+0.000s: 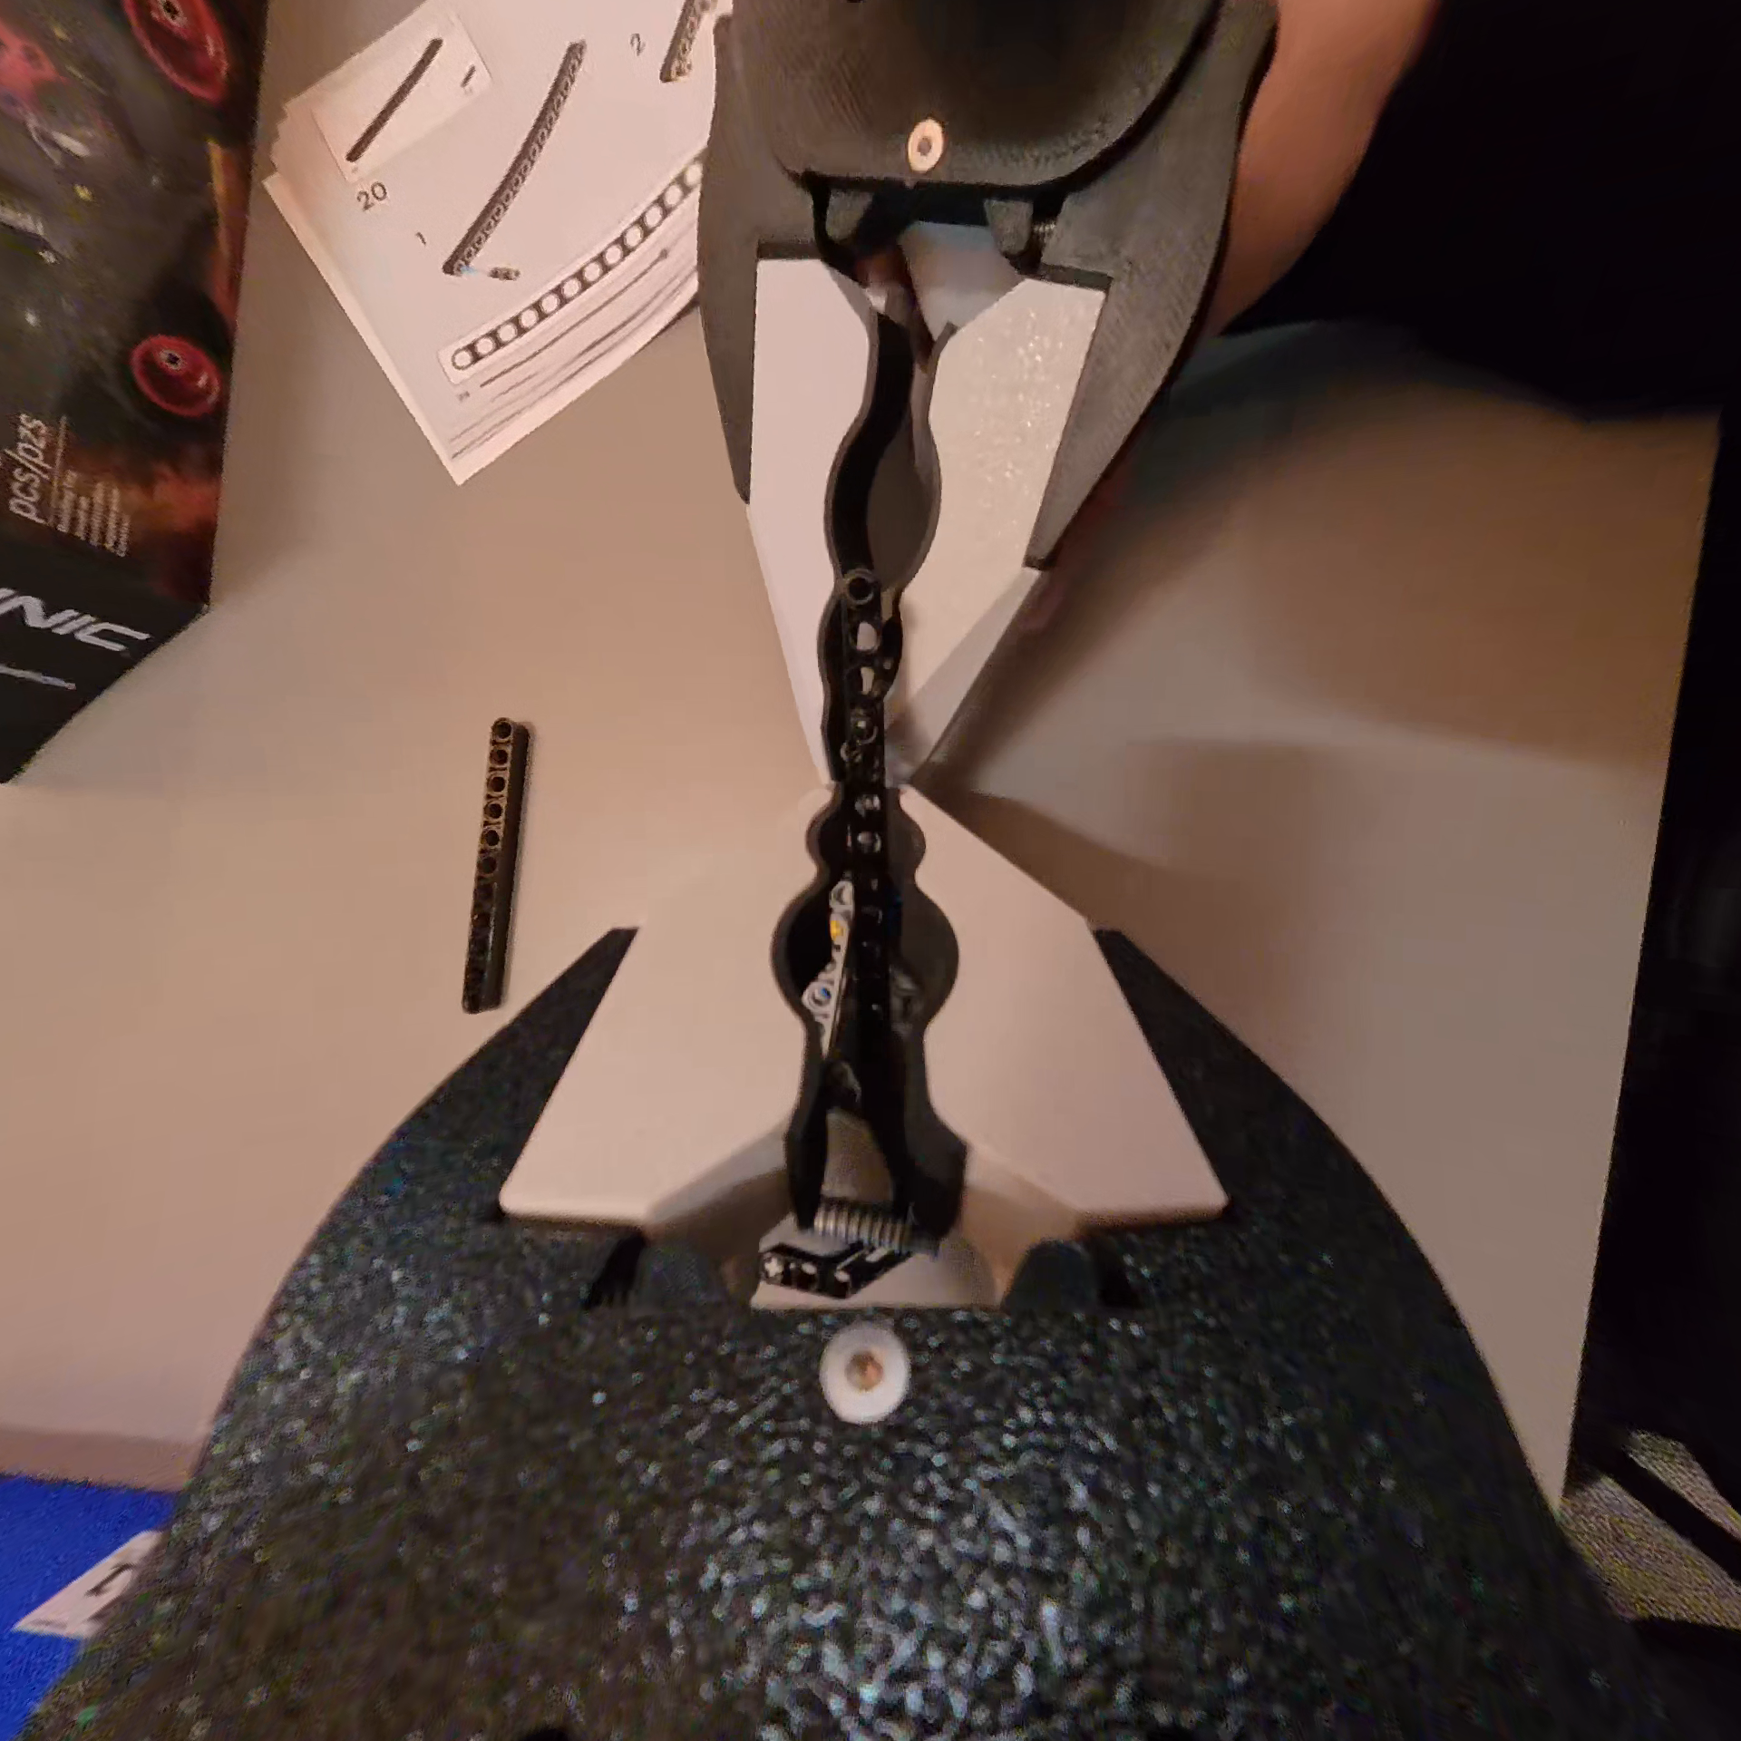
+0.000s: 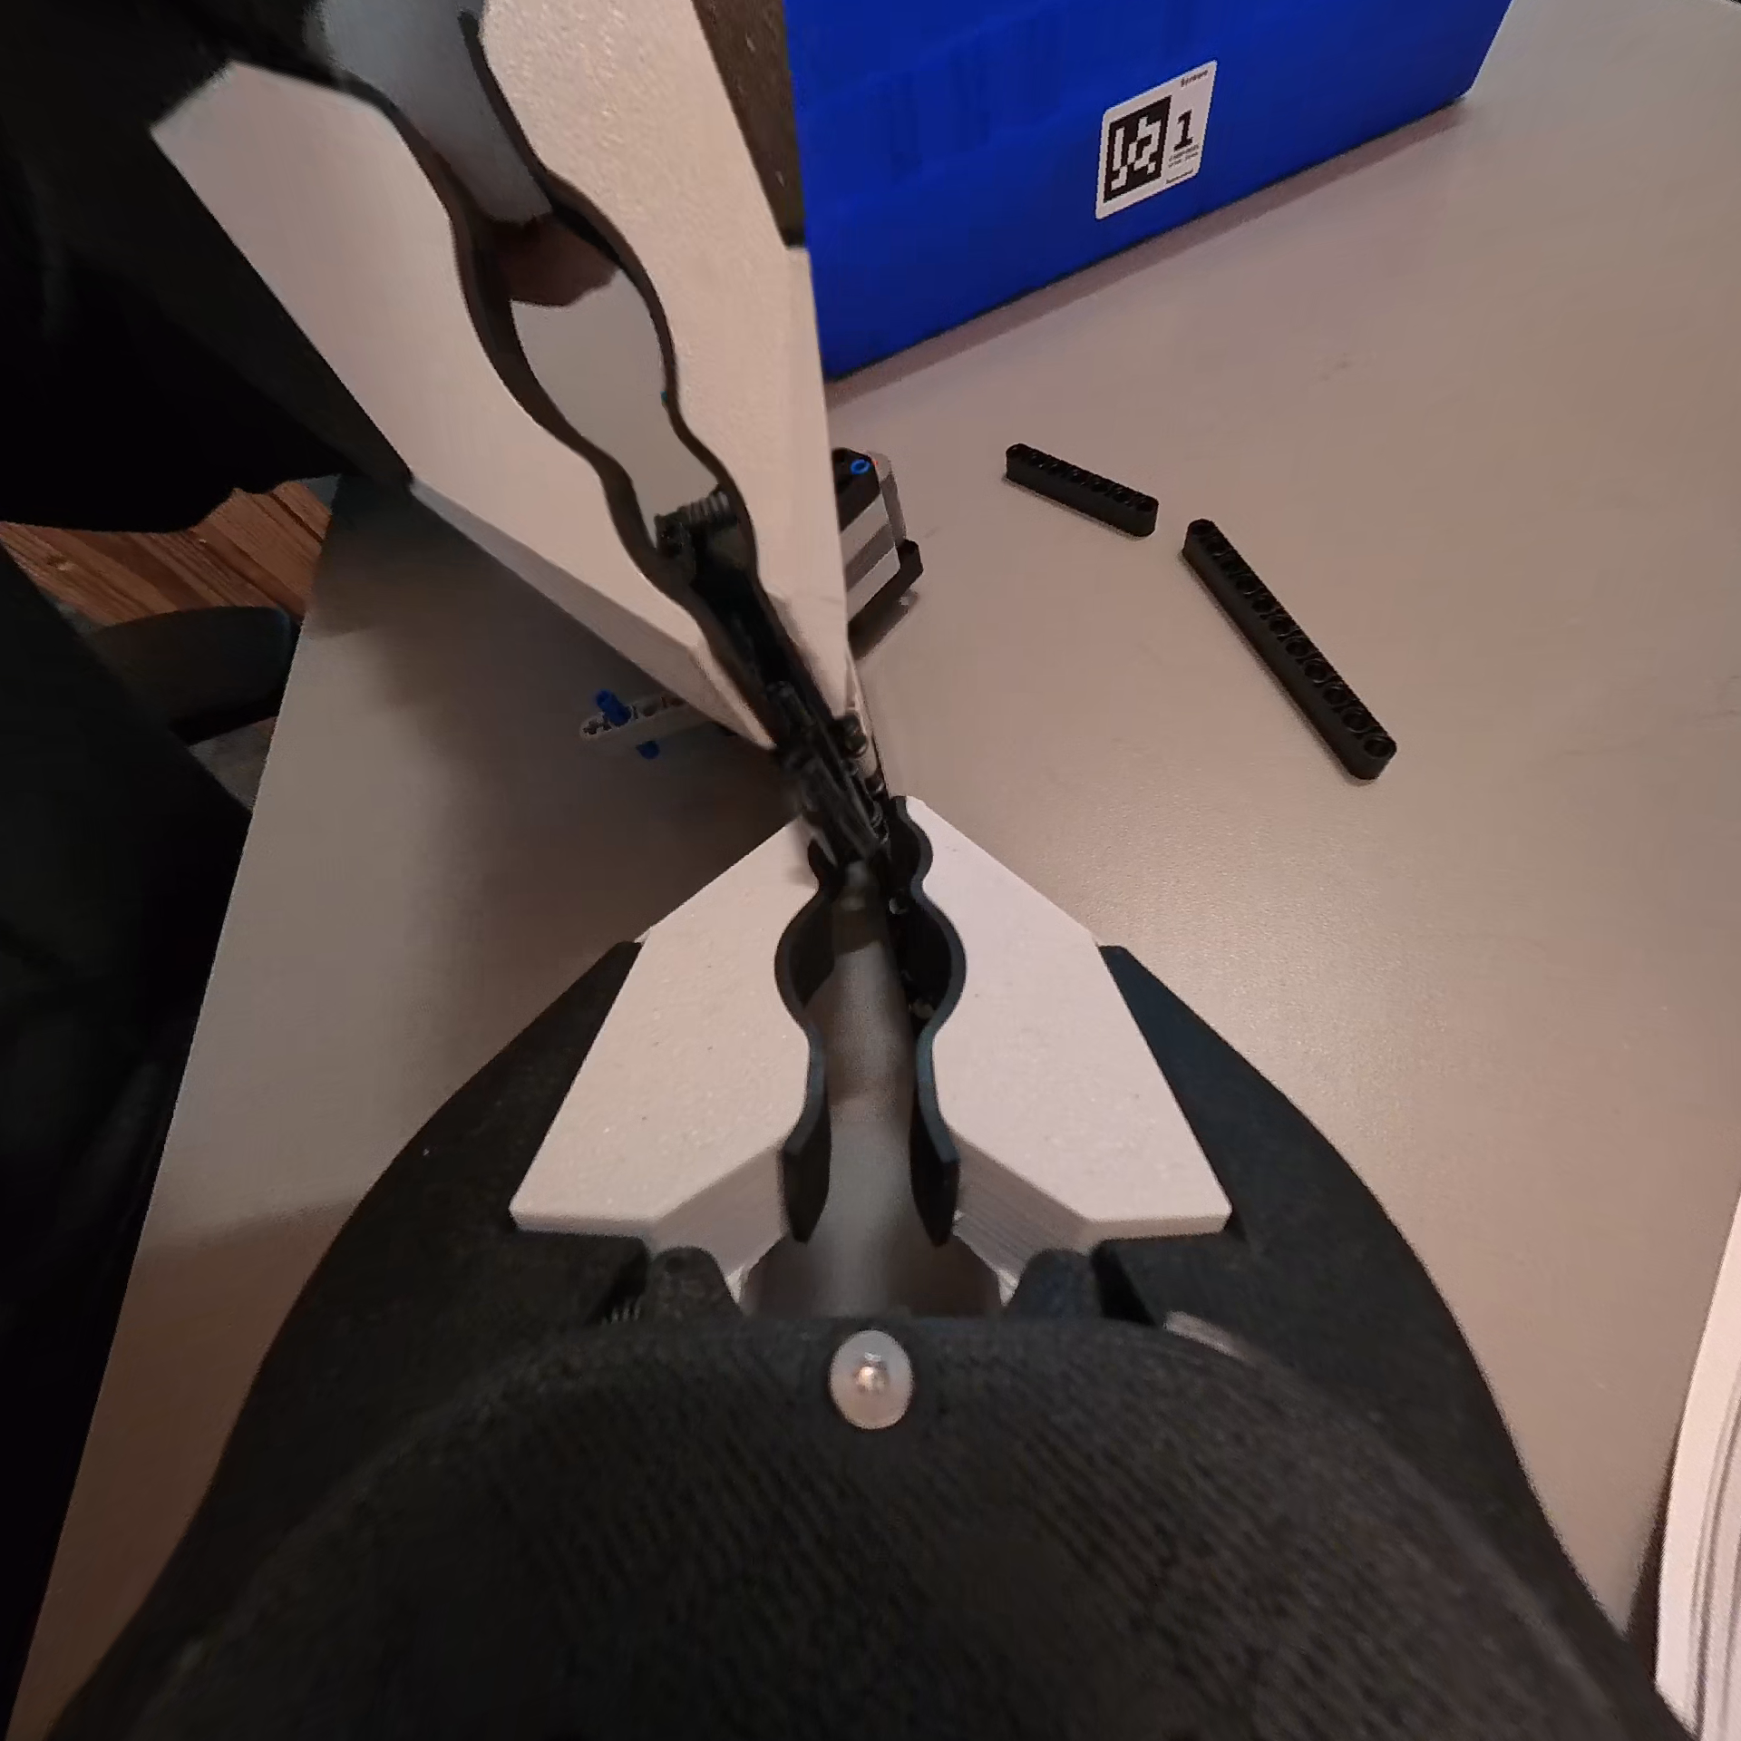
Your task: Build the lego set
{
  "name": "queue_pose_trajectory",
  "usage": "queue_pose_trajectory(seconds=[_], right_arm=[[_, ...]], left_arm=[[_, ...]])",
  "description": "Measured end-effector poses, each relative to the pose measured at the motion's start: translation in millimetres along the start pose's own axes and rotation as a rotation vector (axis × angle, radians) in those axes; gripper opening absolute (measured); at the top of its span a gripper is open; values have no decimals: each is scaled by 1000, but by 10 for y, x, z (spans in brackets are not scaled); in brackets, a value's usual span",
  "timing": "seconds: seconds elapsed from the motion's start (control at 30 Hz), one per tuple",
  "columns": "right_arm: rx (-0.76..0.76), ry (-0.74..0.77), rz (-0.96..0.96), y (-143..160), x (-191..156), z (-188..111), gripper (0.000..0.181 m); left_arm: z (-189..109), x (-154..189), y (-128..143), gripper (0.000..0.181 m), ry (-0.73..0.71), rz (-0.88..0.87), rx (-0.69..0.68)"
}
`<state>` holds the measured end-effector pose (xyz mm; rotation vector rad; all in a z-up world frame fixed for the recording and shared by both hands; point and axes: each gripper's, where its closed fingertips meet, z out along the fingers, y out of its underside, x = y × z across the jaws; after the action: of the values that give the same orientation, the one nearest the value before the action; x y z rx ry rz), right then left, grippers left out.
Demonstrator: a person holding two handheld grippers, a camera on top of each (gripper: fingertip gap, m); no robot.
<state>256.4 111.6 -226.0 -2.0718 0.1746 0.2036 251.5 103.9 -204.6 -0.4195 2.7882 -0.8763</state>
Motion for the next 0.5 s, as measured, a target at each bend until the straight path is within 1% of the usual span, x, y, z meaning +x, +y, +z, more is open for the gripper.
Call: queue_pose_trajectory(seconds=[0.1, 0.2, 0.33, 0.4, 0.5], right_arm=[[-1, -3, -2, 1, -6, 1, 5], [-1, -5, 0, 1, -6, 1, 5], [-1, -5, 0, 1, -6, 1, 5], [0, -1, -4, 1, -5, 1, 6], [-2, -6, -6, 3, -13, 2, 5]], left_arm=[[-117, 11, -74, 4, 4, 21, 35], [-212, -52, -154, 4, -36, 68, 67], [-67, 23, -110, 5, 60, 59, 6], [34, -39, -67, 5, 30, 77, -18], [54, -16, -71, 4, 49, 87, -11]])
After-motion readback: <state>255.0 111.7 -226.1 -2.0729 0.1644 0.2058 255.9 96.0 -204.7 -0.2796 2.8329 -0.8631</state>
